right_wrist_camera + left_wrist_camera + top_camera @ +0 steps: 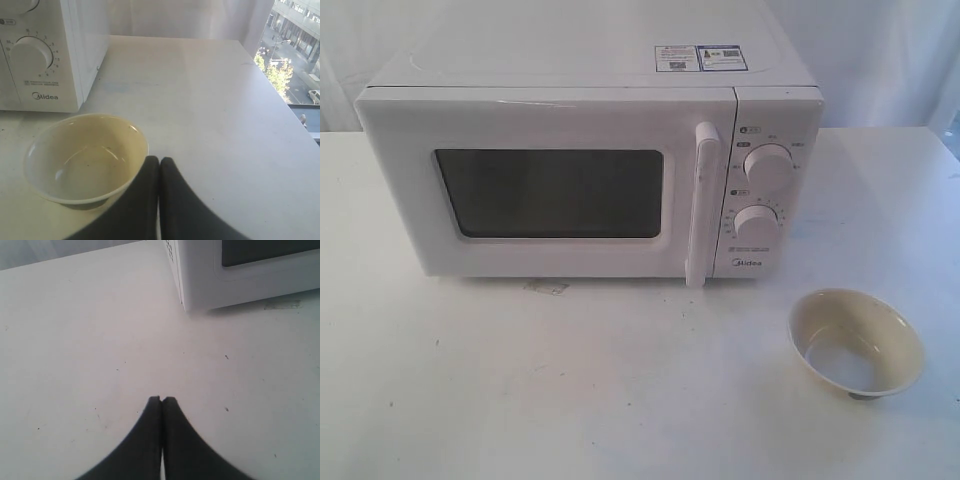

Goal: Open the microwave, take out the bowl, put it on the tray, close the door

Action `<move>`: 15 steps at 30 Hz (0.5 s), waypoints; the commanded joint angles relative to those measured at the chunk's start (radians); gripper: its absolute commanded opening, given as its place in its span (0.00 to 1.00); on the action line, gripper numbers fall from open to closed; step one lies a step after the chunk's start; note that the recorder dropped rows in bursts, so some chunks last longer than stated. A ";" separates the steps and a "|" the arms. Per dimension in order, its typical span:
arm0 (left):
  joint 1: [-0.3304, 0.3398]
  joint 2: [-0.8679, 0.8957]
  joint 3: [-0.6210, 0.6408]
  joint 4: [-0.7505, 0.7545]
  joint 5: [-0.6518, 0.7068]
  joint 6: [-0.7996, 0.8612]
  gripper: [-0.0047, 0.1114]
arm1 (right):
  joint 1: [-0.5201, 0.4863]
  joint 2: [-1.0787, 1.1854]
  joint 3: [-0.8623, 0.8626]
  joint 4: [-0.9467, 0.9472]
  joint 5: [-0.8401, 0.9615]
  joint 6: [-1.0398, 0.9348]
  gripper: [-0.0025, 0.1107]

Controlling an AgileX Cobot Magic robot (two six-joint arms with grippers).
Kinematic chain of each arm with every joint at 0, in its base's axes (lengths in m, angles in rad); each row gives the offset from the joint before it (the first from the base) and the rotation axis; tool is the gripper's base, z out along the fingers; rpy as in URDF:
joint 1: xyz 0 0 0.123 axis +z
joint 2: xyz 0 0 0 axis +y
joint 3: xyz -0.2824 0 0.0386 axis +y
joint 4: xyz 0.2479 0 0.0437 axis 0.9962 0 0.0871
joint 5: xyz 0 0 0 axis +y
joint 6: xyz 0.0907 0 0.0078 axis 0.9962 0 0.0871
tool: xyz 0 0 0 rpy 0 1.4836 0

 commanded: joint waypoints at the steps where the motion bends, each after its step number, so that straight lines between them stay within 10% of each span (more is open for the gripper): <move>1: -0.002 -0.005 0.003 -0.007 0.006 -0.002 0.04 | -0.003 -0.005 0.005 -0.004 -0.005 -0.009 0.02; 15: -0.002 -0.005 0.003 -0.011 0.017 -0.010 0.04 | -0.003 -0.005 0.005 -0.004 -0.005 -0.009 0.02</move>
